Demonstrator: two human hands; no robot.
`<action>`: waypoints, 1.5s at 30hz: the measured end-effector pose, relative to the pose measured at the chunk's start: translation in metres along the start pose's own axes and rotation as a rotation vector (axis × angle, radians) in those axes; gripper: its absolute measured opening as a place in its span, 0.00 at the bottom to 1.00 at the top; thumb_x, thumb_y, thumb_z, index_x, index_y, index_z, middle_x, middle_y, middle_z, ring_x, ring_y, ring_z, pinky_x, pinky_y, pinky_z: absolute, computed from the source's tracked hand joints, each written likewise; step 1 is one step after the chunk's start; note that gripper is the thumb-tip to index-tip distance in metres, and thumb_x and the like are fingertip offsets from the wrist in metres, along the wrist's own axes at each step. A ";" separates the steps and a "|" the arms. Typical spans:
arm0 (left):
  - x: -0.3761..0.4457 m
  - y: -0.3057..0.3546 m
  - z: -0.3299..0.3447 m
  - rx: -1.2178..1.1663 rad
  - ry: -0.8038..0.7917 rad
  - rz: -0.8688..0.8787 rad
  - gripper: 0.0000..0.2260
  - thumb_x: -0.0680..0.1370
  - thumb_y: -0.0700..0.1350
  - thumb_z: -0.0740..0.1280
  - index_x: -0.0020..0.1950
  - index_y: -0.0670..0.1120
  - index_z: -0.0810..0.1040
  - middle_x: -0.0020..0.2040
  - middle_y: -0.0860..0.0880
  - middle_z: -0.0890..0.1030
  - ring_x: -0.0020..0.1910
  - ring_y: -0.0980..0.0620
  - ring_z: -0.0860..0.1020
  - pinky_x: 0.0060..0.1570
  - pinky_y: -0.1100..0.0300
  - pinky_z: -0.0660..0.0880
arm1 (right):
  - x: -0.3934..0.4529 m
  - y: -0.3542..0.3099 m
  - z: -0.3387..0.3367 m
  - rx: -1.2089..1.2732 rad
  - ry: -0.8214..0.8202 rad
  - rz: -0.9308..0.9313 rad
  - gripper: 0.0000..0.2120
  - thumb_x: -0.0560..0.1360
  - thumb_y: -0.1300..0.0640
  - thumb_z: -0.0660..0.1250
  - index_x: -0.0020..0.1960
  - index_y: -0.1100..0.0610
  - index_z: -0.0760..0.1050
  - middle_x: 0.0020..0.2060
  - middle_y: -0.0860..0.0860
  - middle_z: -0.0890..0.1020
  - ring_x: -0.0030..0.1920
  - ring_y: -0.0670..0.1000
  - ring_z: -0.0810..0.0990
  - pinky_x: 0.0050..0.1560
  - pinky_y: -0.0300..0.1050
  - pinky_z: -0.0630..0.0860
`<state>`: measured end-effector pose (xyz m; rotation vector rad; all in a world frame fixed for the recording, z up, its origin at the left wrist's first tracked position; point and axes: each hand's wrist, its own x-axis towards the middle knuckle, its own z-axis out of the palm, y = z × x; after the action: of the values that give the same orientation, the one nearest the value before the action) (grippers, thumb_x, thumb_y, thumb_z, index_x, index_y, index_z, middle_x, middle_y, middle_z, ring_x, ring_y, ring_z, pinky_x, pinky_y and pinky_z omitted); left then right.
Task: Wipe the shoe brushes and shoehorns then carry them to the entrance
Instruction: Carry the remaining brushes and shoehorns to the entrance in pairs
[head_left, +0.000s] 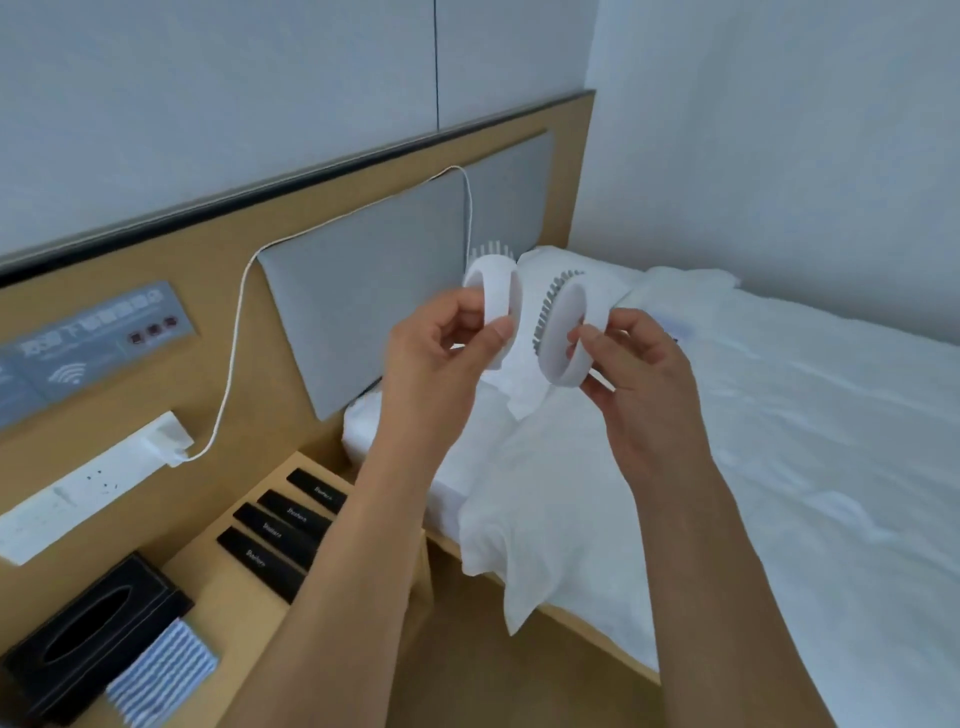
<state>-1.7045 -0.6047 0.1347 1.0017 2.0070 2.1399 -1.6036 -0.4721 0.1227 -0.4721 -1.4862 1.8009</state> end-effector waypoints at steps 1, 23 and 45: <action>-0.001 0.004 0.014 -0.028 -0.016 0.013 0.05 0.76 0.39 0.71 0.51 0.43 0.83 0.45 0.44 0.84 0.45 0.44 0.81 0.42 0.65 0.78 | -0.002 -0.008 -0.011 -0.002 0.016 -0.016 0.08 0.76 0.63 0.71 0.45 0.50 0.81 0.47 0.53 0.85 0.50 0.52 0.83 0.50 0.48 0.80; -0.015 0.053 0.261 -0.396 -0.641 0.171 0.04 0.77 0.39 0.71 0.50 0.46 0.84 0.42 0.54 0.84 0.41 0.60 0.81 0.42 0.73 0.74 | -0.057 -0.107 -0.198 -0.153 0.711 -0.321 0.07 0.76 0.64 0.70 0.53 0.56 0.83 0.44 0.53 0.85 0.47 0.51 0.82 0.56 0.54 0.78; -0.131 0.101 0.333 -0.654 -1.233 0.203 0.06 0.77 0.45 0.71 0.47 0.57 0.81 0.43 0.61 0.83 0.44 0.63 0.81 0.40 0.75 0.75 | -0.220 -0.137 -0.222 -0.342 1.369 -0.449 0.09 0.71 0.56 0.74 0.50 0.55 0.83 0.45 0.55 0.85 0.48 0.56 0.83 0.52 0.52 0.77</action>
<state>-1.4040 -0.3864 0.1559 1.7363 0.6123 1.3540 -1.2642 -0.4763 0.1572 -1.1211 -0.7506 0.5185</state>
